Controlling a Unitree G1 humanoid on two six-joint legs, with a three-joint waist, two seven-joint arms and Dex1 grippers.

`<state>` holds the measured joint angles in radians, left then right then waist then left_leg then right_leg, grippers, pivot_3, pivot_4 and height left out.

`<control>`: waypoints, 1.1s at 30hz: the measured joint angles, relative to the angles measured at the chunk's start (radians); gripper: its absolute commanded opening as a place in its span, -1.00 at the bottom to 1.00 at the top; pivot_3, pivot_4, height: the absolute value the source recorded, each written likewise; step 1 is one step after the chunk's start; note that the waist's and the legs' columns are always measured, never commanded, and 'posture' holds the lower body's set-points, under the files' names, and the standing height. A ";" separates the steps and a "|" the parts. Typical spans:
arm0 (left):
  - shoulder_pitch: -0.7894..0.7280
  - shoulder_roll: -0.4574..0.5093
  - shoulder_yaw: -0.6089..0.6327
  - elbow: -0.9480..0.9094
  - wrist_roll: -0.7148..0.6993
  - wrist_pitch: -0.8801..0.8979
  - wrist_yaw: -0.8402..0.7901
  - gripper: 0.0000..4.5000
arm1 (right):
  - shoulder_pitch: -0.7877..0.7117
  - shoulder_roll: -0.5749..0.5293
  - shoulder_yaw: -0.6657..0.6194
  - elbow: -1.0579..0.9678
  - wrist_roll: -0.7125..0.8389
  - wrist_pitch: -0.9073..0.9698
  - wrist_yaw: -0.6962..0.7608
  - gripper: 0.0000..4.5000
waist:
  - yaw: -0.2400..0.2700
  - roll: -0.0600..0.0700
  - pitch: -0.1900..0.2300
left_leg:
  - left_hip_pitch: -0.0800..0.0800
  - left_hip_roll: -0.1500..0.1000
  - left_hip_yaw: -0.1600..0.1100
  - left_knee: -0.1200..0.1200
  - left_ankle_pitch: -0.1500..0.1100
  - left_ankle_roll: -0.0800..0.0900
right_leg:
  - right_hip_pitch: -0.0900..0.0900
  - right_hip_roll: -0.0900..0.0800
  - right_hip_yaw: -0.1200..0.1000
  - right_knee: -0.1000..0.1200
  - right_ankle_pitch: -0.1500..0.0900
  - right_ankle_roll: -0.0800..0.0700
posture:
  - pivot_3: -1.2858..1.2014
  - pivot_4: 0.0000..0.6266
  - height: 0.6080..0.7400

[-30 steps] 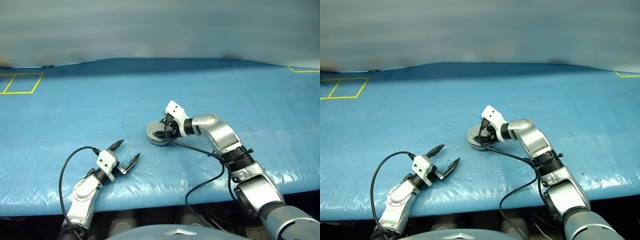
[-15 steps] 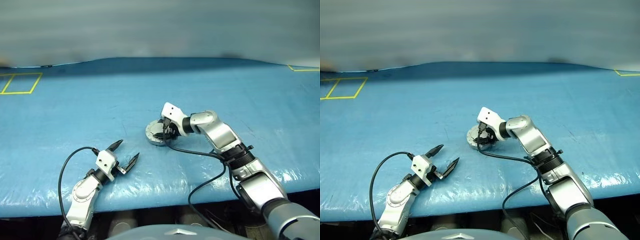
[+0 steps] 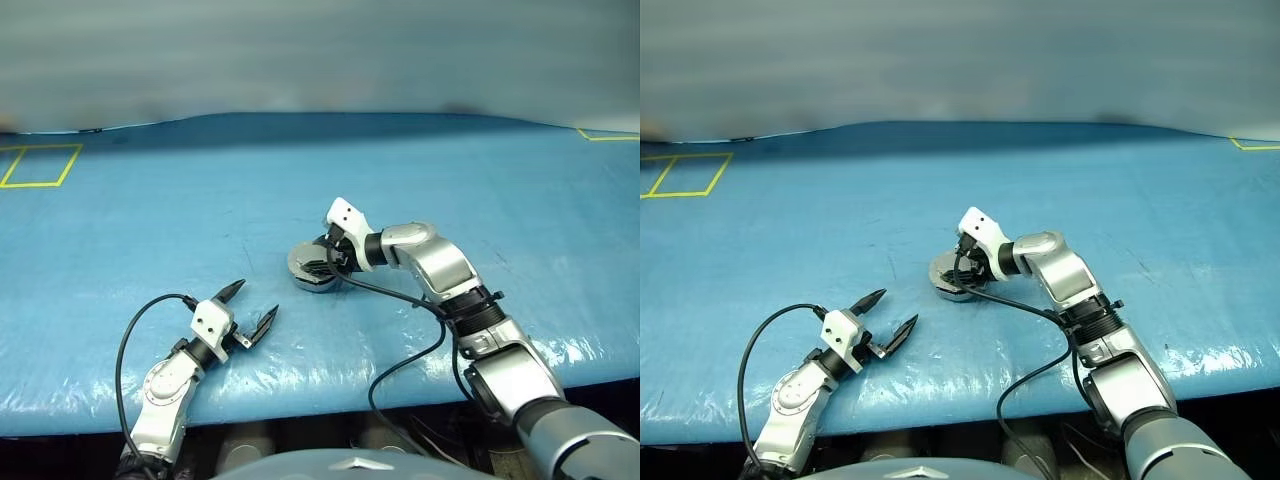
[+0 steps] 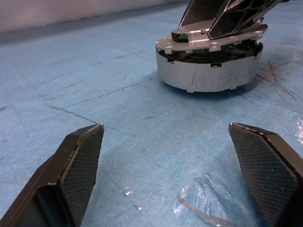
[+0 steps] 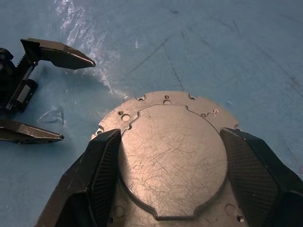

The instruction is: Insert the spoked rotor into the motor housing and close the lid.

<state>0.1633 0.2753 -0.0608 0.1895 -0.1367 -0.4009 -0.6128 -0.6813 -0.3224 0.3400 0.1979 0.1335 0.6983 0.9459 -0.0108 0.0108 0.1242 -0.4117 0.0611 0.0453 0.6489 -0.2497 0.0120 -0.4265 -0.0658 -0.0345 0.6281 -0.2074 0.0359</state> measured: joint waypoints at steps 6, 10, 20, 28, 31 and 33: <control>0.001 0.001 -0.001 -0.004 0.000 0.005 0.001 1.00 | 0.000 -0.001 0.019 0.001 -0.020 -0.022 -0.014 0.34 | 0.000 0.000 0.000 | 0.000 0.000 0.000 0.000 0.000 0.000 | 0.000 0.000 0.000 0.000 0.000 0.000 | 0.03 -0.52 1.00; 0.002 0.001 -0.001 -0.008 0.000 0.010 0.002 1.00 | 0.000 -0.003 0.027 0.001 -0.030 -0.035 -0.014 0.34 | 0.000 0.000 0.000 | 0.000 0.000 0.000 0.000 0.000 0.000 | 0.000 0.000 0.000 0.000 0.000 0.000 | 0.03 -0.52 1.00; 0.019 -0.001 -0.020 -0.058 0.008 0.053 0.010 1.00 | 0.000 -0.022 0.026 -0.013 -0.016 -0.029 0.008 0.34 | 0.000 0.000 0.000 | 0.000 0.000 0.000 0.000 0.000 0.000 | 0.000 0.001 0.001 0.000 0.001 0.001 | 0.03 -0.52 1.00; 0.021 0.000 -0.028 -0.086 0.009 0.088 0.021 1.00 | 0.000 -0.033 0.033 -0.016 -0.018 -0.034 0.014 0.34 | 0.000 0.000 0.000 | 0.000 0.000 0.000 0.000 0.000 0.000 | 0.000 0.001 0.001 0.000 0.001 0.002 | 0.03 -0.52 1.00; 0.022 0.000 -0.029 -0.090 0.009 0.093 0.023 1.00 | 0.000 -0.033 0.041 -0.011 -0.035 -0.047 0.011 0.34 | 0.000 0.000 0.000 | 0.000 0.000 0.000 0.001 0.000 0.000 | 0.001 0.001 0.001 0.000 0.001 0.002 | 0.03 -0.52 1.00; 0.022 0.000 -0.031 -0.092 0.009 0.095 0.023 1.00 | 0.000 -0.032 0.044 -0.004 -0.044 -0.059 0.008 0.34 | 0.000 0.000 0.000 | 0.000 0.000 0.000 0.001 0.000 0.000 | 0.001 0.001 0.002 0.000 0.001 0.002 | 0.03 -0.52 1.00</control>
<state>0.1855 0.2752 -0.0915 0.0973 -0.1273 -0.3058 -0.5896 -0.6815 -0.3540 0.3841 0.1937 0.0897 0.6388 0.9535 -0.0105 0.0103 0.1245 -0.4118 0.0609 0.0454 0.6499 -0.2497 0.0120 -0.4257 -0.0648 -0.0329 0.6280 -0.2061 0.0377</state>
